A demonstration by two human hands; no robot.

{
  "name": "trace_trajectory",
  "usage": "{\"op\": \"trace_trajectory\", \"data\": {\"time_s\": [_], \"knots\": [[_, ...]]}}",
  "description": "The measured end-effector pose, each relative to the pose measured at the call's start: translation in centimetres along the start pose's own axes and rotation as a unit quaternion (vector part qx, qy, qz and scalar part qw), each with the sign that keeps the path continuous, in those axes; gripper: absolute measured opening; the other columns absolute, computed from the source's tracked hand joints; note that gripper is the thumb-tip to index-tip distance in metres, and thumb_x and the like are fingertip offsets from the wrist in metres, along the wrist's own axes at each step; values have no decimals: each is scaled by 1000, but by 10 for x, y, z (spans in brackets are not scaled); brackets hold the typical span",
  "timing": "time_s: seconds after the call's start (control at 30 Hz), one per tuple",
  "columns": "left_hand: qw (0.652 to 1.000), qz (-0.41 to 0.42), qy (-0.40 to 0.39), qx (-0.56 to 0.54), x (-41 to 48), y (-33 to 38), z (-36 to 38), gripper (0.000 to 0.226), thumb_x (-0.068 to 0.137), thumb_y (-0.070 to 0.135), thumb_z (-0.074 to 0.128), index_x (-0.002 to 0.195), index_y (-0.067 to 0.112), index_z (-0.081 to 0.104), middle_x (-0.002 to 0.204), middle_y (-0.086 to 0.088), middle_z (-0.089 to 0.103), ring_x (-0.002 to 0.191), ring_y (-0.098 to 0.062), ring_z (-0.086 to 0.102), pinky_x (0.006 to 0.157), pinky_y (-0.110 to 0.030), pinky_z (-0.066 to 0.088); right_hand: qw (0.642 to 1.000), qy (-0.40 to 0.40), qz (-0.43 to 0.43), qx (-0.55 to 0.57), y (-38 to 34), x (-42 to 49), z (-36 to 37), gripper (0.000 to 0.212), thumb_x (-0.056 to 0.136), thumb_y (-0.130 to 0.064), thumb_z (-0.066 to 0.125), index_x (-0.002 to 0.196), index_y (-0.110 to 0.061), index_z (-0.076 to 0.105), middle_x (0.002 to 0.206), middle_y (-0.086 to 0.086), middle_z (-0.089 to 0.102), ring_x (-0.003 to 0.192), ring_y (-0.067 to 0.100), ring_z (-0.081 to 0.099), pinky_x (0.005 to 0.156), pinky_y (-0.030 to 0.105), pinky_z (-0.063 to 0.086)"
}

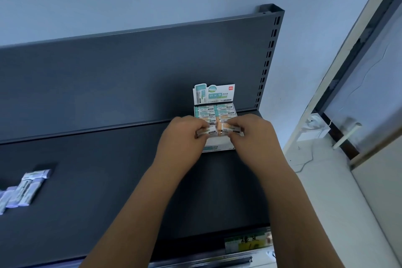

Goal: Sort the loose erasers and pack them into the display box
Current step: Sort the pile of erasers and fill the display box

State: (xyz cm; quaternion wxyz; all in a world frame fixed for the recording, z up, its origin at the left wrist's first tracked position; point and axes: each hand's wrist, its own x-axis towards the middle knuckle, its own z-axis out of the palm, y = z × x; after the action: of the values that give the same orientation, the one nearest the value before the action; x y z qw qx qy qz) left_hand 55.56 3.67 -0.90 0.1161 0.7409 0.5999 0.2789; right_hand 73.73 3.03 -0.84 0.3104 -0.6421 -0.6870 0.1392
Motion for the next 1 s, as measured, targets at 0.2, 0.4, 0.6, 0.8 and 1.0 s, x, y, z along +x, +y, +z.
{"op": "trace_trajectory", "data": {"time_s": [0.2, 0.4, 0.6, 0.8, 1.0], "knots": [[999, 36, -6, -5, 15, -4, 9, 27, 86, 16, 71, 112, 21, 74, 108, 3, 65, 104, -22, 54, 87, -36, 49, 1000, 17, 3, 0, -4, 9, 5, 33, 88, -11, 68, 121, -16, 72, 117, 2, 66, 106, 18, 58, 87, 19, 39], [995, 73, -5, 68, 25, -8, 12, 24, 84, 17, 68, 105, 24, 76, 104, 6, 69, 94, -24, 53, 75, -41, 52, 999, 29, -1, -27, 0, 16, 8, 31, 86, -7, 68, 116, -13, 74, 114, 5, 64, 102, 22, 60, 86, 23, 42], [990, 102, 26, 95, 31, -17, 22, 17, 74, 11, 72, 87, 21, 76, 92, 5, 69, 85, -25, 52, 66, -41, 51, 998, 28, -3, -61, 5, 19, 18, 30, 85, -5, 65, 112, -12, 75, 111, 6, 63, 98, 25, 59, 83, 31, 52], [991, 107, 30, 82, 33, -20, 29, 10, 76, 13, 72, 82, 21, 74, 89, 5, 65, 82, -25, 50, 63, -39, 49, 993, 24, -5, -118, 6, 23, 25, 25, 85, -6, 64, 108, -11, 74, 107, 5, 59, 97, 26, 55, 74, 34, 53], [989, 111, 9, 96, 33, -25, 31, 13, 77, 8, 69, 81, 19, 73, 84, 2, 64, 80, -26, 50, 62, -40, 50, 992, 26, -3, -124, 9, 25, 29, 26, 84, -8, 64, 107, -14, 75, 106, 4, 62, 97, 25, 54, 74, 32, 52]]}}
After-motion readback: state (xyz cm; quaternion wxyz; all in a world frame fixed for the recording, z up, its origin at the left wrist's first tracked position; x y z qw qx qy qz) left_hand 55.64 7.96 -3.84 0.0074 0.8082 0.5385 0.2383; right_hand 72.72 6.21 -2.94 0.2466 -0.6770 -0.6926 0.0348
